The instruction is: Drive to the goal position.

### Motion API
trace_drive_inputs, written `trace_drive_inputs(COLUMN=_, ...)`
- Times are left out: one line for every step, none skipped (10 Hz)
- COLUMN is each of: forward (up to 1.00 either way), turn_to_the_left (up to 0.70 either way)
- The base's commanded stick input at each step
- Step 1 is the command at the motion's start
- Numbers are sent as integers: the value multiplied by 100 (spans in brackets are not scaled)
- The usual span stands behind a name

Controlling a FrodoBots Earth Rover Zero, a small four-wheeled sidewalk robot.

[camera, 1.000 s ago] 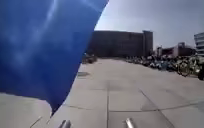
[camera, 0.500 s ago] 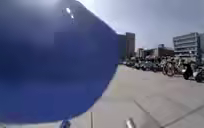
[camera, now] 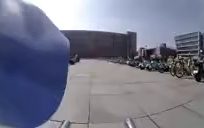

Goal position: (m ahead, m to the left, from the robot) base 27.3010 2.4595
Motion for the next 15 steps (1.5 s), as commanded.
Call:
trace_drive_inputs(forward=100, turn_to_the_left=0)
trace_drive_inputs(forward=100, turn_to_the_left=0)
trace_drive_inputs(forward=100, turn_to_the_left=0)
trace_drive_inputs(forward=100, turn_to_the_left=0)
trace_drive_inputs(forward=100, turn_to_the_left=0)
trace_drive_inputs(forward=100, turn_to_the_left=0)
trace_drive_inputs(forward=100, turn_to_the_left=0)
trace_drive_inputs(forward=100, turn_to_the_left=0)
trace_drive_inputs(forward=100, turn_to_the_left=0)
trace_drive_inputs(forward=100, turn_to_the_left=0)
trace_drive_inputs(forward=100, turn_to_the_left=0)
trace_drive_inputs(forward=100, turn_to_the_left=0)
trace_drive_inputs(forward=100, turn_to_the_left=0)
trace_drive_inputs(forward=100, turn_to_the_left=0)
trace_drive_inputs(forward=100, turn_to_the_left=0)
